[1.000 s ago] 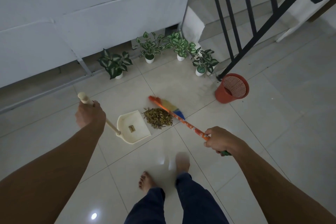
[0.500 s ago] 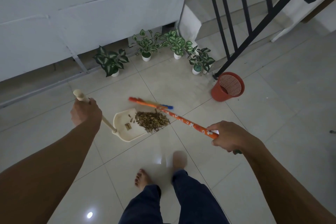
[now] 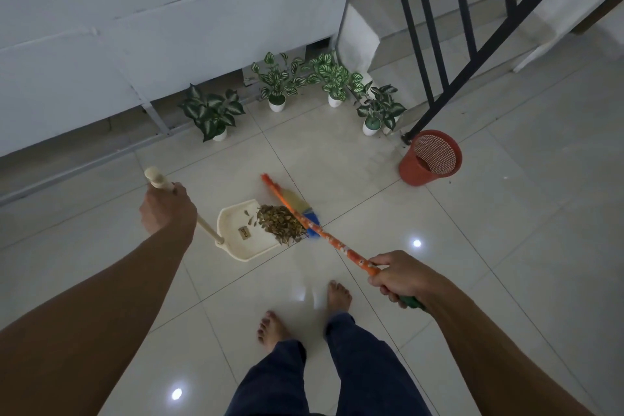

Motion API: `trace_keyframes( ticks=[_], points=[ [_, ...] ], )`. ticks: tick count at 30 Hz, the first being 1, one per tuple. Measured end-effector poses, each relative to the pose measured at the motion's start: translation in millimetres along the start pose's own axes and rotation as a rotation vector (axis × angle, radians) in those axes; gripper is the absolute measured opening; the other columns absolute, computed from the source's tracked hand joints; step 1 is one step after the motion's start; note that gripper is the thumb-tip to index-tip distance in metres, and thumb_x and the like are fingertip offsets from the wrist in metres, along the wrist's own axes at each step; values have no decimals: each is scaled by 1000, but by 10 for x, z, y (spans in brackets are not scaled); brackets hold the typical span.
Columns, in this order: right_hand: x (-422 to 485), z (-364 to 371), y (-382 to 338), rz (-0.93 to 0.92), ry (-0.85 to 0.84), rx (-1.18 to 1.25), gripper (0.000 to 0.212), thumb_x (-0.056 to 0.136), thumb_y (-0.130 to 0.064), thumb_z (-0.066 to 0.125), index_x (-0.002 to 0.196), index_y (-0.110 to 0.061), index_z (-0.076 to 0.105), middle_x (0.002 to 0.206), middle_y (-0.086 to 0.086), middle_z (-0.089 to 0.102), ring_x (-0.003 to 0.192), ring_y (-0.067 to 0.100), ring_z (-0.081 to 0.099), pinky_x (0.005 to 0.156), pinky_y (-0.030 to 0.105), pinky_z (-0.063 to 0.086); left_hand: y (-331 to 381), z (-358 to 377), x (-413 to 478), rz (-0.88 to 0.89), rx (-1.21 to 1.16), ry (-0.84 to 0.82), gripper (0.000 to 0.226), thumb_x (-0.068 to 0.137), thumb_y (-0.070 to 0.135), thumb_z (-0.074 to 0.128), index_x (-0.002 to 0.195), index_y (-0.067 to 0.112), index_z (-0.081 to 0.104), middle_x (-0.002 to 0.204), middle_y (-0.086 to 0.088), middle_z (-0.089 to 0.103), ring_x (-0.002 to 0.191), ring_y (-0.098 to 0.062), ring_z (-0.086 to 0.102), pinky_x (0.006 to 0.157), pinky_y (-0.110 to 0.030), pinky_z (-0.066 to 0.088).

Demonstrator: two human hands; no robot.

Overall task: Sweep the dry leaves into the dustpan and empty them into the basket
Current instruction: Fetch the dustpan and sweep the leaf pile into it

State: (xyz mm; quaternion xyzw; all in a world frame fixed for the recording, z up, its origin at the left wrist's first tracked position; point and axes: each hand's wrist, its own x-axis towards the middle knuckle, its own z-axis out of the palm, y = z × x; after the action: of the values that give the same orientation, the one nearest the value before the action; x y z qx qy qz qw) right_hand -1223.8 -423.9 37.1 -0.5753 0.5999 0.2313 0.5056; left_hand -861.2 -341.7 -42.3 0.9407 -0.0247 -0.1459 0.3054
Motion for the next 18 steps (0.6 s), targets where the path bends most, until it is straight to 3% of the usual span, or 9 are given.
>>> trace_keyframes(
  ticks=[6, 11, 18],
  points=[
    [-175, -93, -62, -98, -39, -82, 52, 97, -15, 59, 147, -25, 45, 74, 3, 57, 53, 8, 47, 46, 19, 44, 55, 21, 18, 5, -1, 13, 32, 98, 33, 55, 114, 6, 63, 103, -17, 69, 93, -37, 66, 82, -45, 54],
    [-243, -226, -57, -121, -7, -133, 56, 97, -18, 61, 149, -28, 43, 75, 3, 57, 51, 7, 47, 45, 17, 44, 35, 8, 52, -6, -13, 20, 31, 99, 32, 55, 114, 6, 62, 103, -17, 69, 93, -36, 66, 81, -44, 53],
    [-85, -62, -141, -107, 36, -92, 52, 97, -13, 59, 146, -20, 46, 76, 2, 57, 55, 9, 50, 48, 19, 46, 33, 10, 25, -3, -19, 30, 30, 100, 30, 54, 114, 5, 61, 104, -18, 68, 97, -37, 65, 78, -41, 47]
  ],
)
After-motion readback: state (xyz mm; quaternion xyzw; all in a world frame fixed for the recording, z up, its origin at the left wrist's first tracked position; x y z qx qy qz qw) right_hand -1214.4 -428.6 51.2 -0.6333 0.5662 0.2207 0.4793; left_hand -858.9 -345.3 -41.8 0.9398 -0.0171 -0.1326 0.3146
